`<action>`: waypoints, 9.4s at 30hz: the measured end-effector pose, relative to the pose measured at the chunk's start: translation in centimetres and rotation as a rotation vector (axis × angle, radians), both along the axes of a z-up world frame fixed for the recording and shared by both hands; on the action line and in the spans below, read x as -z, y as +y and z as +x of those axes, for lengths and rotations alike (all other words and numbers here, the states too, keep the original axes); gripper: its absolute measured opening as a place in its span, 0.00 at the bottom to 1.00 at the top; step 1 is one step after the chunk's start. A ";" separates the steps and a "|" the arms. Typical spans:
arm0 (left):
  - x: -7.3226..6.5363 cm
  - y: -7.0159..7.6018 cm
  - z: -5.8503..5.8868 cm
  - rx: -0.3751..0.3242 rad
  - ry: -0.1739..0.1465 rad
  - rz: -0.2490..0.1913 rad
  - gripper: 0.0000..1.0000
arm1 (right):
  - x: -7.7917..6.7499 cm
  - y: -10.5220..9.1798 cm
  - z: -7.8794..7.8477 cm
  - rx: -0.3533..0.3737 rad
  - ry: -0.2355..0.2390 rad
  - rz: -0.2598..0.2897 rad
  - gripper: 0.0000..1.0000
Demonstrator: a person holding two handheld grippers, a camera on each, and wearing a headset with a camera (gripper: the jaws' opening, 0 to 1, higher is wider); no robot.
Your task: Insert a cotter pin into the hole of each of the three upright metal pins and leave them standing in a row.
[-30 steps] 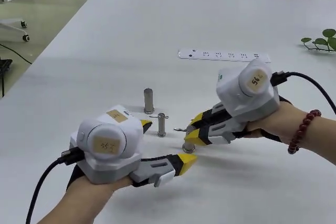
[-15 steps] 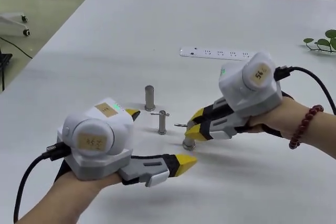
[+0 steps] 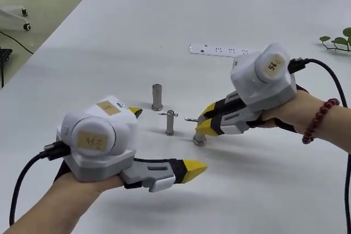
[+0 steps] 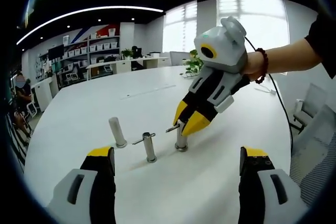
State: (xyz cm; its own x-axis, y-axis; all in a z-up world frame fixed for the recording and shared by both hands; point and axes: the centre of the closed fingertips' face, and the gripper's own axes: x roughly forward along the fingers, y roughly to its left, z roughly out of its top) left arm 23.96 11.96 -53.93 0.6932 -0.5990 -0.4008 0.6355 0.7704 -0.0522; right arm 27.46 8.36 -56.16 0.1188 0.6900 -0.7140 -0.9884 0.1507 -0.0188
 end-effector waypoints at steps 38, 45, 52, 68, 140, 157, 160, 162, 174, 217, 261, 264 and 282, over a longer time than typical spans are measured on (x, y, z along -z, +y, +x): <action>0.8 -0.6 -0.3 0.035 0.015 0.018 0.94 | 0.3 0.0 1.4 -0.028 0.004 -0.002 0.09; 0.9 -0.7 -0.4 0.040 0.016 0.020 0.94 | -1.2 0.8 1.2 -0.026 0.007 0.044 0.17; 0.7 -0.6 -0.3 0.035 0.012 0.015 0.95 | -2.0 1.5 1.7 0.004 0.035 0.061 0.24; 0.3 -0.4 0.0 0.021 0.004 -0.003 0.95 | -2.6 4.4 4.6 0.127 0.070 0.148 0.25; -0.4 0.5 0.6 -0.030 0.008 -0.061 0.92 | 1.8 10.1 8.8 0.195 0.021 0.193 0.08; -0.8 0.2 0.4 -0.008 -0.014 -0.062 0.98 | 1.1 7.7 8.7 0.170 -0.003 0.157 0.08; -1.1 0.2 0.4 -0.011 -0.019 -0.077 0.99 | 0.8 7.2 8.4 0.174 -0.008 0.151 0.08; -1.4 0.3 0.5 -0.017 -0.024 -0.090 0.99 | 0.6 6.5 8.1 0.182 -0.010 0.148 0.08; -1.2 0.1 0.1 -0.002 -0.017 -0.064 0.99 | 0.3 2.5 7.3 0.222 -0.003 0.133 0.08; -2.1 0.7 -2.2 0.000 -0.021 -0.013 0.97 | 0.0 -6.1 2.3 0.351 -0.005 0.102 0.08; -1.6 0.8 -3.3 0.005 -0.023 0.022 0.95 | 1.6 -2.2 -3.8 0.152 -0.015 0.116 0.08; -1.5 0.8 -3.3 0.007 -0.019 0.029 0.94 | 1.7 -2.0 -4.0 0.145 -0.012 0.115 0.08; -0.9 0.4 -3.6 0.031 -0.006 0.050 0.94 | 1.9 -1.6 -4.3 0.114 0.011 0.113 0.09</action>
